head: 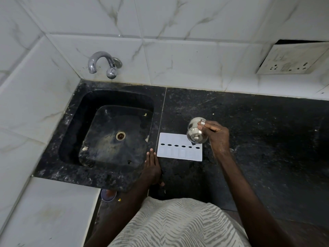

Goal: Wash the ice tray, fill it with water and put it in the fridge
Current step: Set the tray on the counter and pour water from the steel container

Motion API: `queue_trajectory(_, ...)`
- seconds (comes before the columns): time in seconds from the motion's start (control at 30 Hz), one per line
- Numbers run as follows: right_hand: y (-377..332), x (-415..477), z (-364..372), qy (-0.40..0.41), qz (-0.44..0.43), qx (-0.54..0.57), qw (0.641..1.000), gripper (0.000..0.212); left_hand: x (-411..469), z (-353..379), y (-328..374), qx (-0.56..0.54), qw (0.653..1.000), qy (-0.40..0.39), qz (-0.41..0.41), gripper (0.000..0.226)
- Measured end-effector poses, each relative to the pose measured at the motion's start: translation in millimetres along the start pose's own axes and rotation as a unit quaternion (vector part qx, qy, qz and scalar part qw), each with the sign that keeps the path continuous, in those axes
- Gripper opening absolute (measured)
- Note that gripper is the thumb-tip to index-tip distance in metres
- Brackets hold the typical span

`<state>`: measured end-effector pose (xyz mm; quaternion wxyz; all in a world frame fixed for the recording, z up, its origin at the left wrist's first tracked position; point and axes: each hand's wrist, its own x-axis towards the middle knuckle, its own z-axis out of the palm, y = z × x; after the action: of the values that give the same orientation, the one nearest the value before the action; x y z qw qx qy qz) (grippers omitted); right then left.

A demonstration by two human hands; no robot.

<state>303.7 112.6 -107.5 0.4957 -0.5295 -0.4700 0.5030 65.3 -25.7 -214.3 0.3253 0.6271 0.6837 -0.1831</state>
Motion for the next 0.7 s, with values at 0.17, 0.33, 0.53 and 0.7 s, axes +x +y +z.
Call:
queue_trajectory(0.17,2,-1,11,0.016,0.045,0.023,0.999,0.020,0,1,-1,0.007,1.000,0.005,0.001,0.136)
queue_trajectory(0.33,4,-6,19,-0.009,0.019,-0.006,1.000,0.021,-4,-3,2,0.005,1.000,0.010,-0.001,0.131)
queue_trajectory(0.53,5,-8,22,-0.038,-0.013,-0.031,0.999,0.023,-7,-4,2,0.000,1.000,0.010,0.003,0.129)
queue_trajectory(0.7,1,-10,24,-0.047,-0.026,-0.037,0.998,0.023,-8,-6,2,-0.004,1.000,0.005,0.000,0.131)
